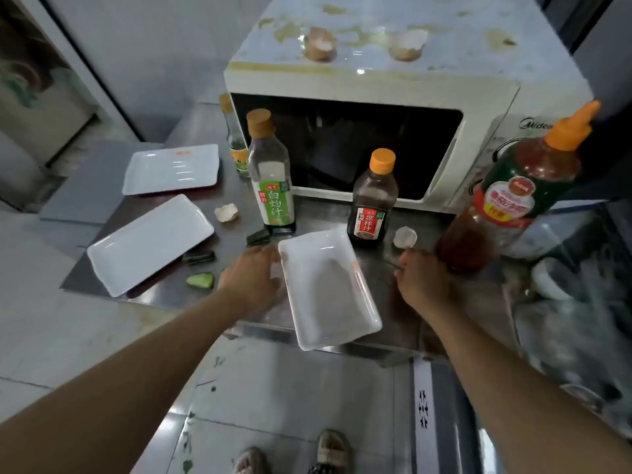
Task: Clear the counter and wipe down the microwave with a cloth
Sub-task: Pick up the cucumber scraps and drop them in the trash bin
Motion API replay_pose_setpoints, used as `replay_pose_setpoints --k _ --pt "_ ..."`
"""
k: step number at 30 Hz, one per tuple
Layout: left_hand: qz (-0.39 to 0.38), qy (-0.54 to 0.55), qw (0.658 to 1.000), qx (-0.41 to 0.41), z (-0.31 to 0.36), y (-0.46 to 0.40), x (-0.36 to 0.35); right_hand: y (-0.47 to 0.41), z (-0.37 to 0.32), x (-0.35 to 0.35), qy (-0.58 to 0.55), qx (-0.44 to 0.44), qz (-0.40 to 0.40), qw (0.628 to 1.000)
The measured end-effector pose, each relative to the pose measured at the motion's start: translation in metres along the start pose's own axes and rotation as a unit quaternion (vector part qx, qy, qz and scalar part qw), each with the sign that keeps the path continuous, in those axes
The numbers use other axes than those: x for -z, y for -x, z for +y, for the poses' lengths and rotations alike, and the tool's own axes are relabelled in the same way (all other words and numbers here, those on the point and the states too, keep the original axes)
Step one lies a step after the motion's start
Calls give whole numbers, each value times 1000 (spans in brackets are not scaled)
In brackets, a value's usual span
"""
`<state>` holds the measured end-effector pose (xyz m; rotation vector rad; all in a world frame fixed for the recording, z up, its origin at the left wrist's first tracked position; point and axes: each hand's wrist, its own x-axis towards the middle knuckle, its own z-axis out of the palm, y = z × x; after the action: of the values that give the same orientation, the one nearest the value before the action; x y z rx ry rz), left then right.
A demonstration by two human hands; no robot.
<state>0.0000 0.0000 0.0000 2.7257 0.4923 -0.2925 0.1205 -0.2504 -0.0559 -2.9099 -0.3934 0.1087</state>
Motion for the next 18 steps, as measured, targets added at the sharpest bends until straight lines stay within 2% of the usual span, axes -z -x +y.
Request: replay_pose_setpoints --k 10,15,18 --pt "20 0 999 38 -7 3 -5 -4 -3 -11 44 4 18 999" --pt "22 0 999 34 -8 6 -5 4 -7 -5 -61 9 9 998" --pt "26 7 999 29 -12 7 -6 10 -14 -5 -76 4 -16 997"
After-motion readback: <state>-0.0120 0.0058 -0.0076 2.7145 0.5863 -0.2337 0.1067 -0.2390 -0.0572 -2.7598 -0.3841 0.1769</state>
